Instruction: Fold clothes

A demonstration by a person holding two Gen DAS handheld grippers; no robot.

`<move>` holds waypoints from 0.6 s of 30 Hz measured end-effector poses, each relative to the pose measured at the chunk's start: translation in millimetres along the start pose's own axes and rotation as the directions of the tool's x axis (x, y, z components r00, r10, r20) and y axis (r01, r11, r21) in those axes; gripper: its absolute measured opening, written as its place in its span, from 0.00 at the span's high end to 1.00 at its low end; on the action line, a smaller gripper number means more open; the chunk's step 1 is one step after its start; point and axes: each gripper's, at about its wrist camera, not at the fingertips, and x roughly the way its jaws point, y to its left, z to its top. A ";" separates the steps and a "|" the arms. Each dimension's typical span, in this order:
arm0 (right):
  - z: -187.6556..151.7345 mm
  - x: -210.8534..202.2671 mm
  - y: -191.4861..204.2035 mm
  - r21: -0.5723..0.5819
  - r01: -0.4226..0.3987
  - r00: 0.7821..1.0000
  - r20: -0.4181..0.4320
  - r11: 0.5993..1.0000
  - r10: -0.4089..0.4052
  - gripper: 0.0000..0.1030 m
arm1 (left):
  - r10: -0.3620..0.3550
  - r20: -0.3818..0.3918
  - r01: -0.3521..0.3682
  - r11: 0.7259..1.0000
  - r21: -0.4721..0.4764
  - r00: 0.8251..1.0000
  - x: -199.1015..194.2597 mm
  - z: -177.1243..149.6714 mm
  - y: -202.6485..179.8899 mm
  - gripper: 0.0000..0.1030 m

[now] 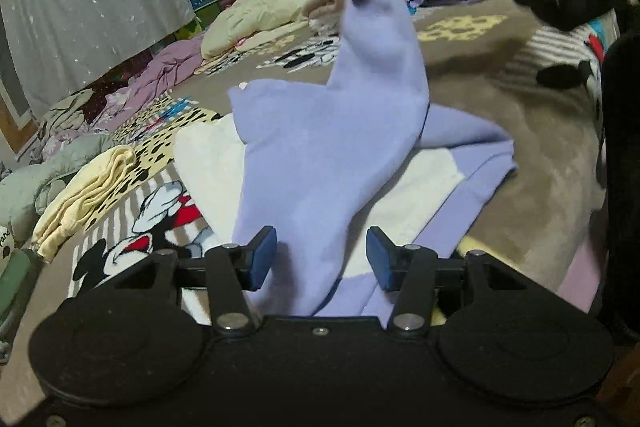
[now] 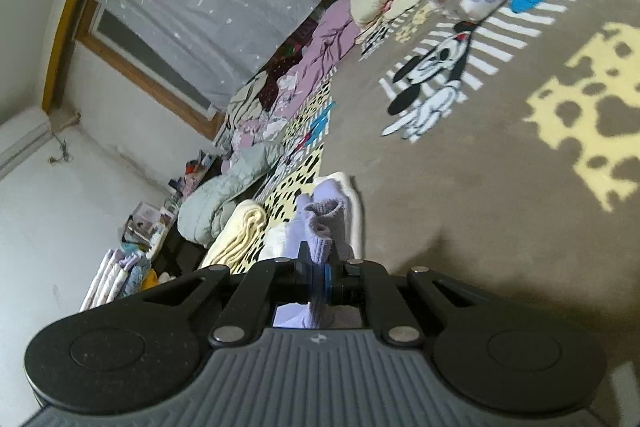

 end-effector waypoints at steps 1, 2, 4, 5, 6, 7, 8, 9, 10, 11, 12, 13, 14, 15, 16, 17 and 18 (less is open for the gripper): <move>0.9 1.0 6.1 0.005 -0.008 1.000 -0.009 1.000 0.008 0.93 | 0.002 0.003 -0.002 1.000 -0.001 1.000 -0.2 -0.5 0.8 0.55; 2.3 1.9 12.1 0.010 -0.019 1.000 -0.015 1.000 0.019 0.93 | 0.004 0.006 -0.004 1.000 -0.003 1.000 -0.5 -1.0 1.7 0.55; 5.3 5.7 25.2 0.035 -0.054 0.998 -0.026 0.998 0.055 0.93 | 0.006 0.013 -0.006 1.000 -0.005 1.000 -1.7 -1.3 2.3 0.55; 6.4 8.1 32.8 0.043 -0.068 0.997 -0.032 0.997 0.069 0.93 | 0.001 0.018 -0.001 1.000 -0.006 1.000 -4.3 0.4 -1.2 0.55; 7.3 10.4 41.6 0.031 -0.066 0.997 -0.038 0.997 0.067 0.93 | -0.006 0.022 0.006 1.000 -0.003 1.000 -5.0 0.6 -3.5 0.55; 8.3 12.8 50.9 0.008 -0.054 0.998 -0.041 0.998 0.054 0.93 | -0.003 0.024 0.003 1.000 0.007 1.000 -4.8 0.9 -5.9 0.56; 9.3 15.2 60.3 -0.014 -0.043 0.998 -0.044 0.999 0.042 0.93 | -0.001 0.025 0.000 1.000 0.014 1.000 -4.2 1.2 -7.8 0.56; 9.8 17.7 66.7 -0.023 -0.033 0.998 -0.047 0.999 0.032 0.93 | -0.002 0.024 0.002 1.000 0.012 1.000 -3.9 1.0 -8.0 0.59; 10.1 20.3 70.9 -0.020 -0.026 0.998 -0.050 0.999 0.025 0.93 | -0.004 0.024 0.004 1.000 0.009 1.000 -3.5 0.8 -8.3 0.62; 10.3 22.8 75.2 -0.018 -0.018 0.998 -0.052 1.000 0.017 0.93 | -0.005 0.022 0.005 1.000 0.006 1.000 -3.0 0.5 -8.2 0.64; 10.6 25.6 79.2 -0.017 -0.011 0.998 -0.055 1.000 0.010 0.93 | -0.003 0.018 0.003 1.000 0.000 1.000 -2.1 0.2 -7.3 0.69; 11.1 28.6 83.0 -0.018 -0.005 0.998 -0.057 1.000 0.004 0.93 | -0.003 0.014 0.003 1.000 -0.008 1.000 -1.4 0.0 -6.6 0.75; 12.0 31.7 86.8 -0.020 -0.001 0.998 -0.059 1.000 0.000 0.93 | -0.011 0.011 0.011 1.000 -0.022 1.000 -0.6 -0.4 -4.8 0.78; 12.9 35.0 90.2 -0.021 -0.001 0.998 -0.060 1.000 -0.001 0.93 | -0.026 0.009 0.026 0.999 -0.038 1.000 -0.5 -0.6 -2.5 0.87; 13.9 38.5 93.3 -0.023 0.001 0.998 -0.060 1.000 -0.003 0.93 | -0.040 0.007 0.041 0.998 -0.054 0.999 -0.3 -0.9 -0.3 0.93; 15.5 42.8 95.8 -0.022 0.003 0.998 -0.062 1.000 -0.005 0.93 | -0.056 0.005 0.056 0.996 -0.070 0.998 -0.2 -1.3 2.1 0.93; 16.4 47.2 97.2 -0.019 0.005 0.998 -0.066 1.000 -0.006 0.93 | -0.072 0.007 0.073 0.993 -0.090 0.997 -0.9 -1.9 5.5 0.95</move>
